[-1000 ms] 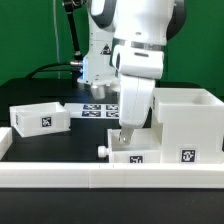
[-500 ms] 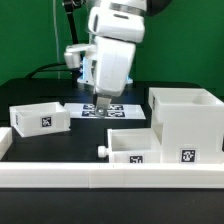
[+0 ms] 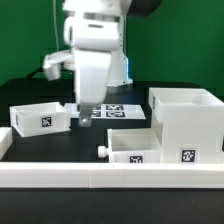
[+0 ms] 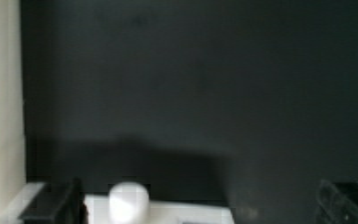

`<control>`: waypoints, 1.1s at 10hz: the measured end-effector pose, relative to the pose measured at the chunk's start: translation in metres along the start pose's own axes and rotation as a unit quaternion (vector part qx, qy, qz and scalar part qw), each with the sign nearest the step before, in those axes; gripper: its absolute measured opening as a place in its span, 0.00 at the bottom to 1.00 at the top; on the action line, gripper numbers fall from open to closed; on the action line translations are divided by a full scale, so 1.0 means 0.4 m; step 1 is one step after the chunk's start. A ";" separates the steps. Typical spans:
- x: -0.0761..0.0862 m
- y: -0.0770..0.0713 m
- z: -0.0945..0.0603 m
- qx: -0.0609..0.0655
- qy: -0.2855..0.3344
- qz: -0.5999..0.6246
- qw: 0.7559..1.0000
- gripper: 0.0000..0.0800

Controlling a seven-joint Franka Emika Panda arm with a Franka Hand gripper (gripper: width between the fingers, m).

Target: Assemble drawer

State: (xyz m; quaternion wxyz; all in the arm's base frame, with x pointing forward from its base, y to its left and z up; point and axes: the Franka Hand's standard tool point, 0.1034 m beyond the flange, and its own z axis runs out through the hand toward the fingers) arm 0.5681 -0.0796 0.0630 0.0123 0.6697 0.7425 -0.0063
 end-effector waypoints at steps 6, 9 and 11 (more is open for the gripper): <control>-0.012 -0.006 0.096 0.044 0.131 0.034 0.990 0.81; -0.018 -0.009 0.100 0.045 0.130 0.037 0.990 0.81; -0.003 0.003 0.116 0.050 0.138 0.046 0.988 0.81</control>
Offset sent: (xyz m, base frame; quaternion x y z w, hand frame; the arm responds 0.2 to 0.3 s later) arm 0.0170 0.0338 -0.0155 0.0166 0.2219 0.0308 0.9745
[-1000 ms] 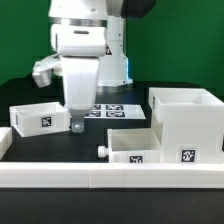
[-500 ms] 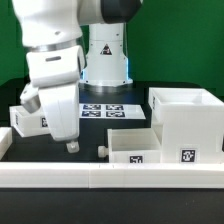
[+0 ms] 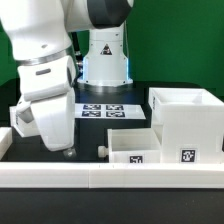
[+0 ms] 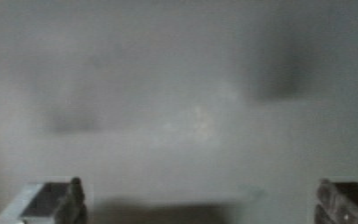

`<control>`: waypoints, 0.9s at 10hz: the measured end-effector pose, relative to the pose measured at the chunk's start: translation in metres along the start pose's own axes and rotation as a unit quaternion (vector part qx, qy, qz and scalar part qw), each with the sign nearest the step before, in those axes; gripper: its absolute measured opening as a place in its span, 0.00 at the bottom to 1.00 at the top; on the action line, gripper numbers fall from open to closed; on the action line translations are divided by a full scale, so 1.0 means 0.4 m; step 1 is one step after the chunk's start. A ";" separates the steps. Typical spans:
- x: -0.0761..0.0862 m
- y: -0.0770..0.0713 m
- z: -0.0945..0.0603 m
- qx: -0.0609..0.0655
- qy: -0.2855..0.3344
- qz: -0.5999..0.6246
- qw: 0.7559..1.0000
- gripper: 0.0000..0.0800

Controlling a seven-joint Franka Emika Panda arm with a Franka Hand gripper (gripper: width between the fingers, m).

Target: Assemble drawer

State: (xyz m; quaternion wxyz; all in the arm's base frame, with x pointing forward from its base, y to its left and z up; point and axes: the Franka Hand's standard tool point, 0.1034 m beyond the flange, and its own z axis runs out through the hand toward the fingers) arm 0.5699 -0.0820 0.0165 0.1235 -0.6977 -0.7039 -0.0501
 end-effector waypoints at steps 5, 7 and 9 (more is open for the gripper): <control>0.036 0.029 0.003 -0.045 -0.013 0.009 0.999 0.81; 0.035 0.013 0.014 -0.049 -0.016 0.012 0.999 0.81; 0.043 0.029 0.010 -0.072 -0.021 0.014 0.997 0.81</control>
Offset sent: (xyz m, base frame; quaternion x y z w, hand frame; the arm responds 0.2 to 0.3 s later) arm -0.0032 0.0018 0.0083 -0.0720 -0.0199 0.0175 0.9971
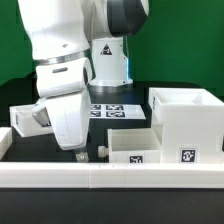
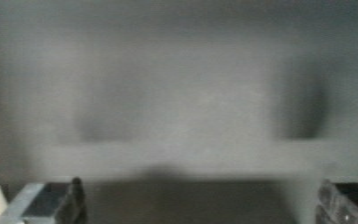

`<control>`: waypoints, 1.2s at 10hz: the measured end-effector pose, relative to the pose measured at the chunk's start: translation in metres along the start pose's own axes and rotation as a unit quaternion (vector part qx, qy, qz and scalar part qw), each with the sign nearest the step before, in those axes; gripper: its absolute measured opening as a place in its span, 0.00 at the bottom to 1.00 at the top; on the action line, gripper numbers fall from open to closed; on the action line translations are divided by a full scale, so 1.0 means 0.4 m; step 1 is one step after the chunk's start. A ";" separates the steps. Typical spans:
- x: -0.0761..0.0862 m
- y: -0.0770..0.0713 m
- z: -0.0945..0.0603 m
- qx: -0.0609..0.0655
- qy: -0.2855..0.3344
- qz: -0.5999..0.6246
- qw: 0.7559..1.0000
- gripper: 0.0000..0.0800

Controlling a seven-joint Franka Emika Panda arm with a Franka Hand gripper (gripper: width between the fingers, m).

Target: Assemble drawer

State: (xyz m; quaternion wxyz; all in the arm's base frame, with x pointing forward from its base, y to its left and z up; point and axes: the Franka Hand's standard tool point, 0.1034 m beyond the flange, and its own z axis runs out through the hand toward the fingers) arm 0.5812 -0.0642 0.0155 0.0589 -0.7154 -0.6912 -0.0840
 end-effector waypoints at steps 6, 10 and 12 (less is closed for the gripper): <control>0.044 0.007 0.009 0.002 0.001 0.009 1.000 0.81; 0.096 0.008 0.020 0.005 0.007 0.012 1.000 0.81; 0.102 0.007 0.023 0.006 0.001 0.021 1.000 0.81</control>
Offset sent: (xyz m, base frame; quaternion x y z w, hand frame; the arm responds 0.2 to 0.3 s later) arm 0.0000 0.0000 0.0000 0.0000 0.0000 0.0000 1.0000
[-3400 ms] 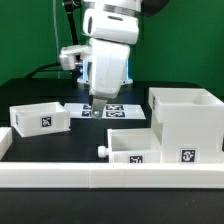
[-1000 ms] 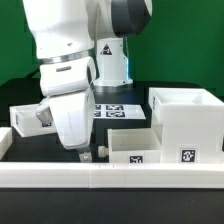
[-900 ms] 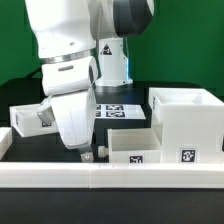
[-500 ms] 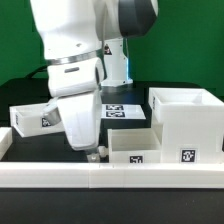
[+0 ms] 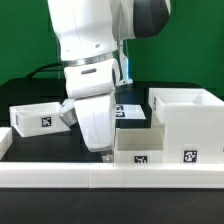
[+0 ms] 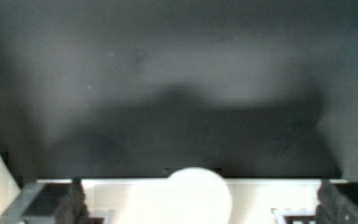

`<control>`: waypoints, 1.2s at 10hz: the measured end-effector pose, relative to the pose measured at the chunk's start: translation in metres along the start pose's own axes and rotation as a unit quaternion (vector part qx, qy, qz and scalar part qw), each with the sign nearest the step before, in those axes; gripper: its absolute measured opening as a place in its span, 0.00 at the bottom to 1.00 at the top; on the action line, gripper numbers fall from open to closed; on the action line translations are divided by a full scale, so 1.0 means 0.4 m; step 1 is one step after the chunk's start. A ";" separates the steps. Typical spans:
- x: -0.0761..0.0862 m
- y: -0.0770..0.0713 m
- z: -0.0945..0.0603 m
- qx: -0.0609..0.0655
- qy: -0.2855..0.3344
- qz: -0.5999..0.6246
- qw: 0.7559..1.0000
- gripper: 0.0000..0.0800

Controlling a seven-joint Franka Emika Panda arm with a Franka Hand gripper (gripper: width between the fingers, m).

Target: Assemble drawer

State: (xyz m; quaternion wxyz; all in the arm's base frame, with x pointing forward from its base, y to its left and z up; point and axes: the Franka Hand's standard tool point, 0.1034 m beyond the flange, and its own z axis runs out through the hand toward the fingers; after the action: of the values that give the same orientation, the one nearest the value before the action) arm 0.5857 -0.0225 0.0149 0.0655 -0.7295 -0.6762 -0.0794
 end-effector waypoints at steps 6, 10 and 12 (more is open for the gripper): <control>0.010 0.002 0.005 -0.002 -0.003 -0.026 1.000 0.81; 0.099 0.005 0.023 0.002 -0.001 -0.095 0.996 0.81; 0.089 0.005 0.024 0.002 -0.001 -0.088 0.996 0.81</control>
Offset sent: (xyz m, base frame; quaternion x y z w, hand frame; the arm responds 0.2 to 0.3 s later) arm 0.0000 0.0000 0.0000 0.0000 0.0000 0.0000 1.0000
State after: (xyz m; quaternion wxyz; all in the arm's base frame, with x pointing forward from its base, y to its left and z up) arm 0.5905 0.0139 0.0129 0.0589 -0.6674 -0.7377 -0.0828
